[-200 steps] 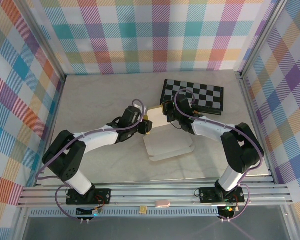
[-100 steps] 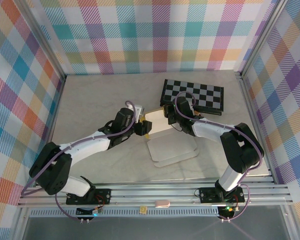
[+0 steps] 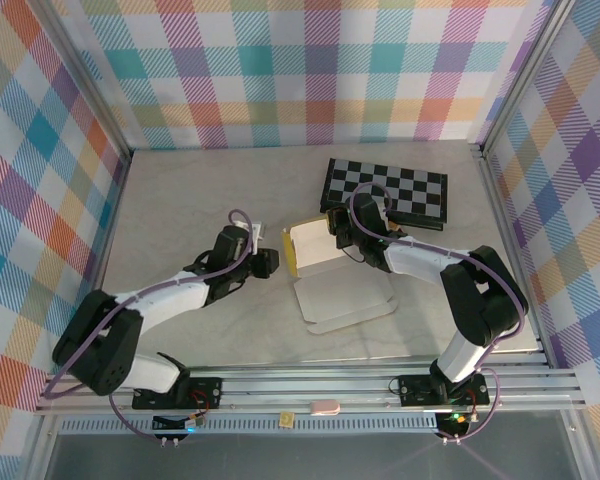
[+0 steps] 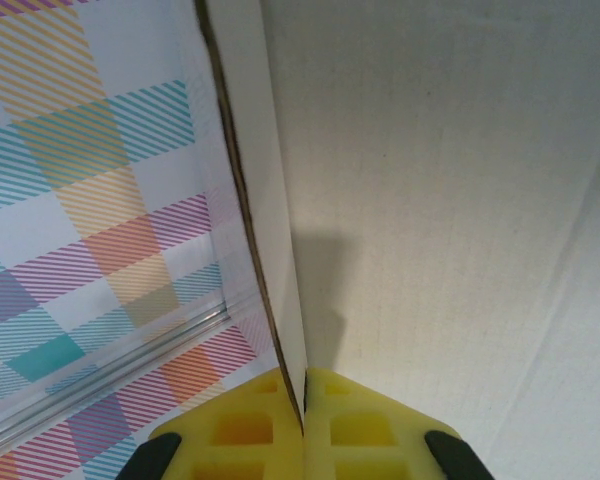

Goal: Fold the paper box

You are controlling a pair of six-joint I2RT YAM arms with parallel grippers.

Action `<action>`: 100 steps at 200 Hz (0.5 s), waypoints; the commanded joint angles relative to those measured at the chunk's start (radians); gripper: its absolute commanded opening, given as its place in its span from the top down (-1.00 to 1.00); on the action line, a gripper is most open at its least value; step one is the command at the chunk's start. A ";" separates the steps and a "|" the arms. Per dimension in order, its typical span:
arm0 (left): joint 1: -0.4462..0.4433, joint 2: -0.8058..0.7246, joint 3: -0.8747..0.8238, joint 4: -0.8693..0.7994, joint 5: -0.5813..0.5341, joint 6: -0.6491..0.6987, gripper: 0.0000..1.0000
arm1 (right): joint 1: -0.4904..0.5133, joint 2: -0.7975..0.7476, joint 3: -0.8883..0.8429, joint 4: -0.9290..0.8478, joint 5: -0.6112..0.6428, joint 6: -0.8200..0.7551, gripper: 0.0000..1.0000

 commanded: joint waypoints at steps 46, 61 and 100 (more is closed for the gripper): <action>-0.019 0.123 0.094 0.100 0.118 0.012 0.22 | 0.000 -0.013 -0.034 0.111 -0.007 -0.030 1.00; -0.033 0.130 0.106 0.089 0.101 0.017 0.19 | 0.000 -0.008 -0.048 0.150 -0.010 -0.034 1.00; -0.043 0.165 0.136 0.063 0.019 0.029 0.17 | 0.005 -0.010 -0.057 0.198 -0.030 -0.040 1.00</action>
